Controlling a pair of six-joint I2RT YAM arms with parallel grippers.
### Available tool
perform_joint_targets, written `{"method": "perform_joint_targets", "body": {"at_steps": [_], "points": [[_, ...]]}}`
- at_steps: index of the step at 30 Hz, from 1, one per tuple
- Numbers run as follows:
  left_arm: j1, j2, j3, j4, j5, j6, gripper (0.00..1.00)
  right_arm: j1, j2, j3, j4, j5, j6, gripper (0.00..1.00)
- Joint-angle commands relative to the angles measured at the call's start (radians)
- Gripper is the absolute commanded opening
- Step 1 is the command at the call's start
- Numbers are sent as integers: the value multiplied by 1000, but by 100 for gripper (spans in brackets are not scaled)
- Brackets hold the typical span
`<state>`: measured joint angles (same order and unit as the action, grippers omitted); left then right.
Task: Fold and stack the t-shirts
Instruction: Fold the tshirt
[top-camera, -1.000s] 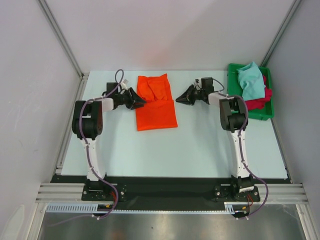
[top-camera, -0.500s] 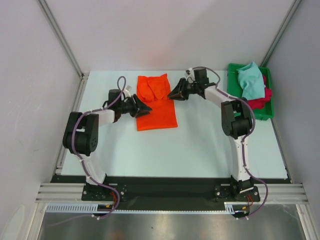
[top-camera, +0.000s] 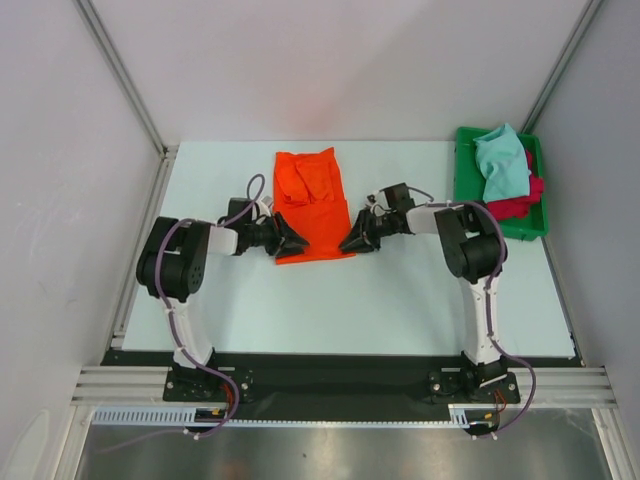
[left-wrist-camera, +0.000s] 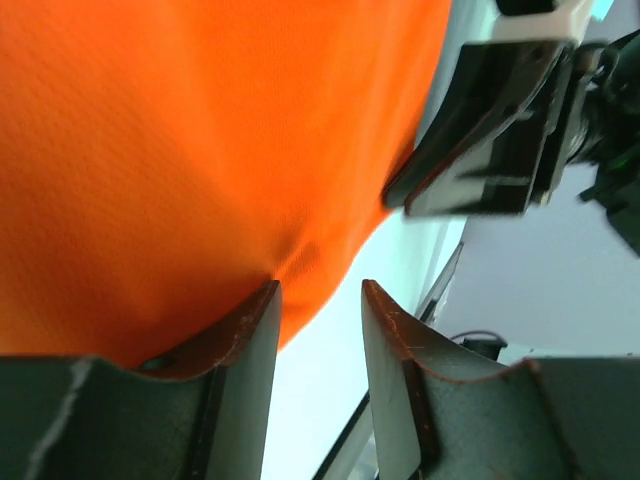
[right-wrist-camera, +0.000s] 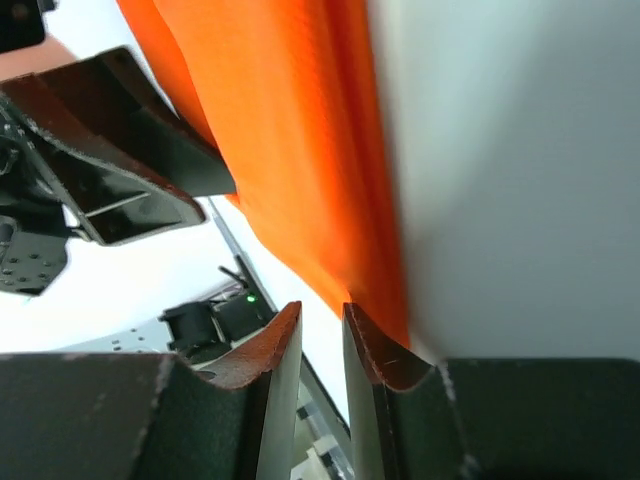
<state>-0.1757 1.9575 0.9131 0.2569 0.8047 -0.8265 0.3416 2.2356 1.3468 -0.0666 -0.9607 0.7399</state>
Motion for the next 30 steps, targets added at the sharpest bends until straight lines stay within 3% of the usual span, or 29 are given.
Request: {"method": "perform_joint_targets", "body": {"at_steps": [1,5,11,15,17,22,30], "points": [[1,-129,65,-177,30,157,44,-50,-102,-2,-190,50,-204,29],[-16,-204,82,-206,41,142,45,-43,-136,55,-231,37,-191,29],[-31,-151,18,-62,27,36,43,40,-82,95,-12,17,44,29],[39,-215,-129,10,-84,23,43,114,-15,97,170,-3,173,29],[61,-209,-151,22,-67,26,44,143,12,84,203,-3,196,29],[71,-112,-146,1,-18,67,42,132,39,40,197,5,162,29],[82,-175,-151,-155,-32,187,42,34,-57,-44,-74,45,-72,29]]}}
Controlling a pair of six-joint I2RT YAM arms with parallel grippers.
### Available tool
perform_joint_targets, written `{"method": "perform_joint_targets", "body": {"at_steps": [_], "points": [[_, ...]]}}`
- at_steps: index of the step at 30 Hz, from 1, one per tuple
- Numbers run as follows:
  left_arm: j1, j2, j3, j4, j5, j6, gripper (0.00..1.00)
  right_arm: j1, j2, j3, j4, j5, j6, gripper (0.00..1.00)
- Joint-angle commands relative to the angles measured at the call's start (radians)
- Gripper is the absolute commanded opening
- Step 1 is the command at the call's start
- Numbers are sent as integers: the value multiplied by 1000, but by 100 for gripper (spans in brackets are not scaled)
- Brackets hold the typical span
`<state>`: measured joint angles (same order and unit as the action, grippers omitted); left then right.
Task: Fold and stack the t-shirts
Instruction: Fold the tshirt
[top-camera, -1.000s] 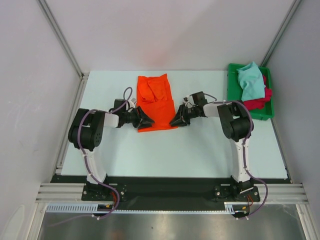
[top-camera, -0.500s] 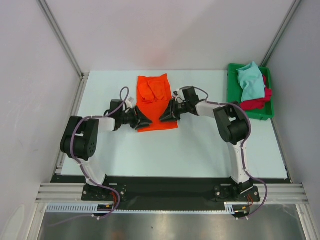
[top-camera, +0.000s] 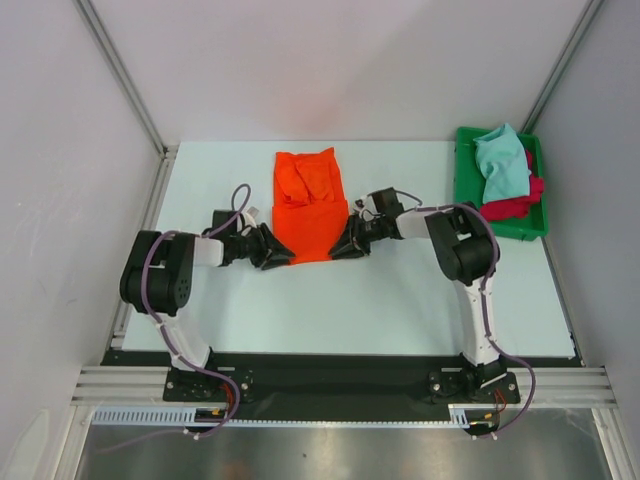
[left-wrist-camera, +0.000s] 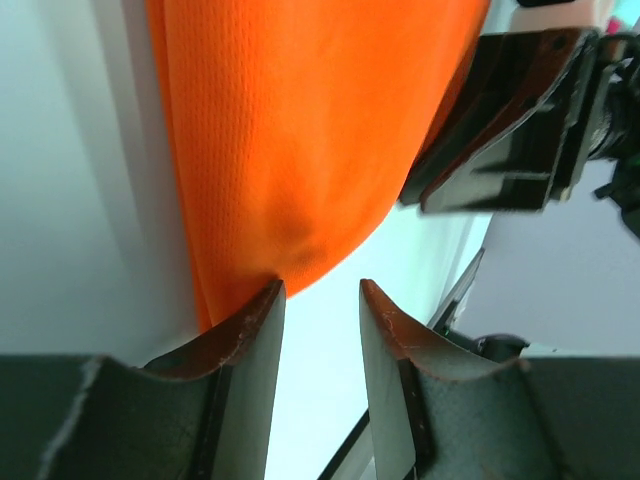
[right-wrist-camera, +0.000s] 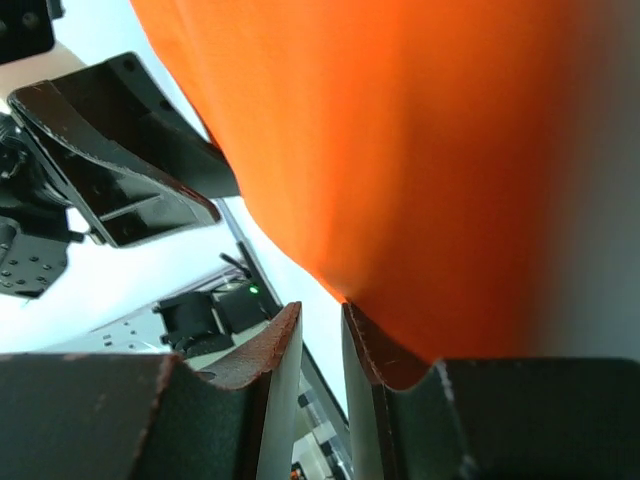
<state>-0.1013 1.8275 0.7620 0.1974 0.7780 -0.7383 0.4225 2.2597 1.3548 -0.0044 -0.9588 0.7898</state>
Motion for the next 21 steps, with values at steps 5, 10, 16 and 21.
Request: {"method": "perform_joint_targets", "body": {"at_steps": [5,10,16,21], "points": [[6,-161,39,-220,10,157,43,-102,-193,-109,-184,64,-158,29],[3,-179,62,-115,0,65,42,-88,-168,-50,-33,42,-14,29],[5,5,143,62,40,-55,42,-57,-59,85,133,12,124,29],[6,117,227,147,43,-84,41,-56,76,240,242,-6,233,31]]}}
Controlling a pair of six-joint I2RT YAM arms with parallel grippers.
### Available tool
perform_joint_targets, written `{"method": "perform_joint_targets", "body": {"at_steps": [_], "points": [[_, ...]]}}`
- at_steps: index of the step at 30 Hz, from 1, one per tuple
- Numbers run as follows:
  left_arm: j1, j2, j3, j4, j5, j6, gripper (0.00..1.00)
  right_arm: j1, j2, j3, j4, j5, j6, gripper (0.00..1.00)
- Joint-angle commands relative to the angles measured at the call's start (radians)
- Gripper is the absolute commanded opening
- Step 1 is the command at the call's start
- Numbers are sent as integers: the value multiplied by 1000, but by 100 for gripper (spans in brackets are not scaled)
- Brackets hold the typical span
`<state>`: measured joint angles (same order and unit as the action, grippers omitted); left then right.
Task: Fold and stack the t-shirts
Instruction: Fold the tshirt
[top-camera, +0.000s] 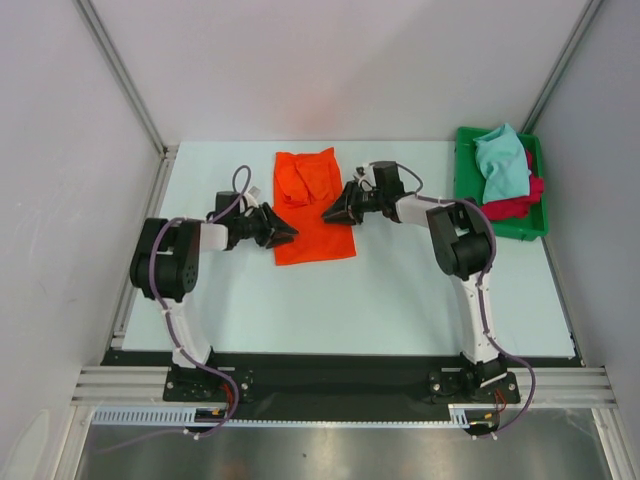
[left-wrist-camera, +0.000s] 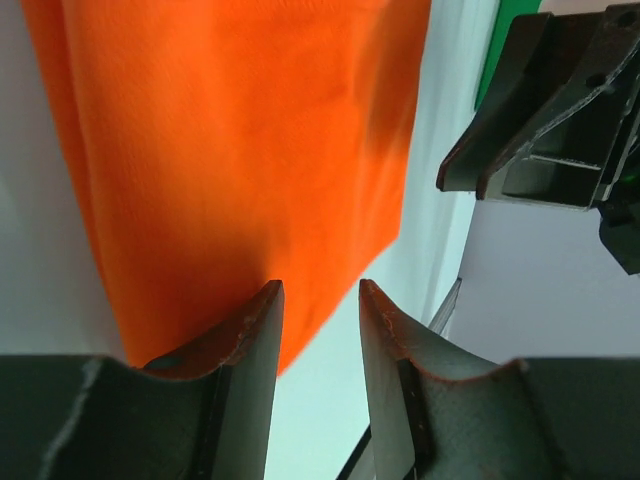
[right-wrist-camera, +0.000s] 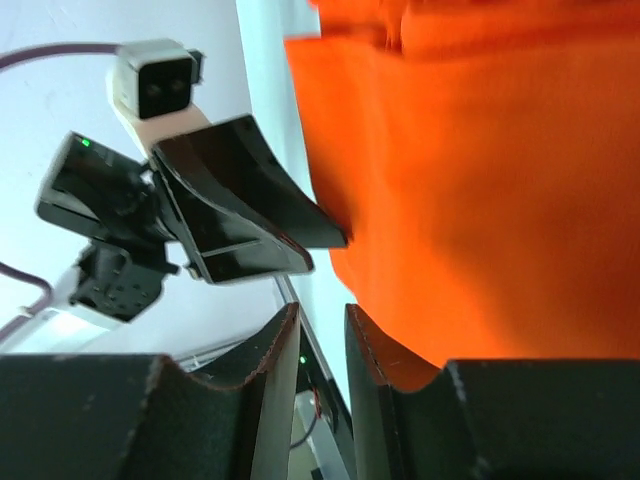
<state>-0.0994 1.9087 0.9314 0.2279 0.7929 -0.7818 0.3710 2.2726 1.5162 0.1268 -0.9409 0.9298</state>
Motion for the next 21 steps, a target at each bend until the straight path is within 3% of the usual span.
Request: {"method": "perform_joint_targets", "body": {"at_steps": [1,6,10,13,21], "points": [[6,71,67,131,29,-57,41,-6,88,102,111,-21,105,31],[26,142,102,246,26,-134,41,-38,195,188,152,23,139,30],[33,158,147,200,-10,-91,41,-81,257,202,249,30,185,30],[49,187,179,189,-21,-74,41,-121,300,237,211,39,155,30],[72,300,372,-60,-24,93,40,-204,306,279,24,77,75,31]]}}
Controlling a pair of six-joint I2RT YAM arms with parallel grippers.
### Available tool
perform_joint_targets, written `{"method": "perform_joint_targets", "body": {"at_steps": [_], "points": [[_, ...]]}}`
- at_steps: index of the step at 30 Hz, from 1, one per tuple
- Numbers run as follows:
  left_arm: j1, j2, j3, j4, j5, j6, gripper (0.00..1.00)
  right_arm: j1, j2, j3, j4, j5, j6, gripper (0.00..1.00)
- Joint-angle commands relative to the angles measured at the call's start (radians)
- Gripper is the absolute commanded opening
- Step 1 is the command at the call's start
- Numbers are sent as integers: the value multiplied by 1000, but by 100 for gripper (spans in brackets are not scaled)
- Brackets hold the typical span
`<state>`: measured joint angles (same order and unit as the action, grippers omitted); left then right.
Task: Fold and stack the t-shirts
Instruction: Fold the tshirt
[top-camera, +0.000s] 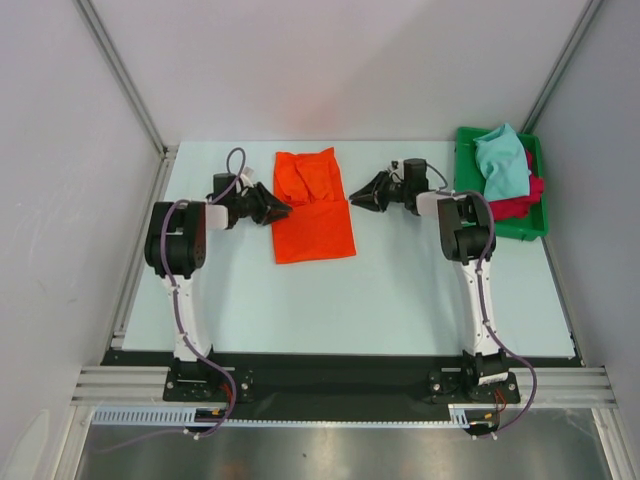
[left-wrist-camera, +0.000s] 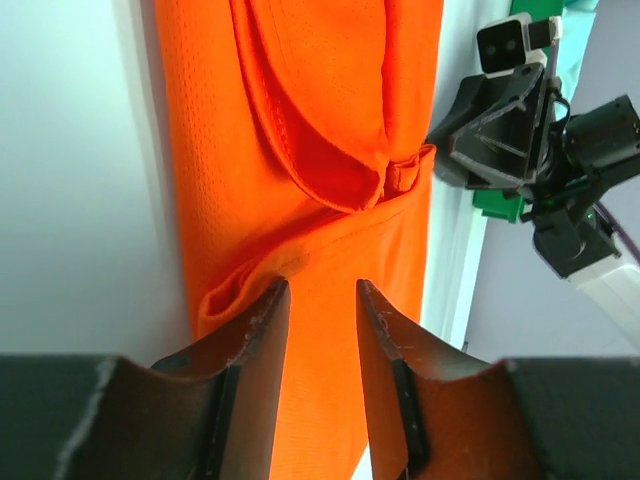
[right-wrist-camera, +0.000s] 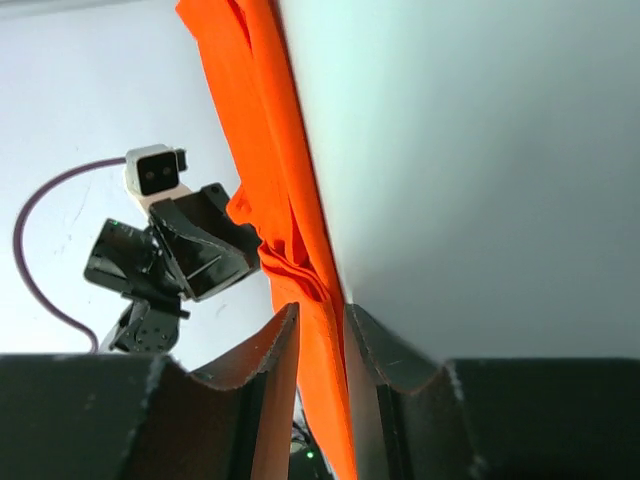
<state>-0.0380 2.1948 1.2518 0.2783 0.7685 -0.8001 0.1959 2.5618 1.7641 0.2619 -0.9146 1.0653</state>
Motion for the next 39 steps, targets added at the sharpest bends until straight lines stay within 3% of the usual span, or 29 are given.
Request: {"method": "perform_joint_targets", "body": {"at_steps": [1,8,12,16,19,21,27,39], "points": [[10,-9,57,-131,-1,136,39,-39,6,37,-163,48,-80,30],[-13,-305,26,-392,-67,315,44,-47,-178,46,-446,45,-281,31],[-40,-421,-40,-412,-75,296,44,-10,-325,-63,-452,74,-292,31],[-98,-441,-188,-311,-11,205,38,63,-394,-185,-382,99,-265,28],[-121,-449,-259,-245,-12,187,36,148,-373,-196,-342,53,-242,24],[-120,-442,-281,-240,-5,191,36,209,-351,-186,-336,14,-251,15],[-115,-426,-314,-335,-80,265,31,299,-264,-167,-302,-15,-219,4],[-105,-434,-373,-383,-161,337,31,335,-169,-163,-294,-47,-214,0]]}}
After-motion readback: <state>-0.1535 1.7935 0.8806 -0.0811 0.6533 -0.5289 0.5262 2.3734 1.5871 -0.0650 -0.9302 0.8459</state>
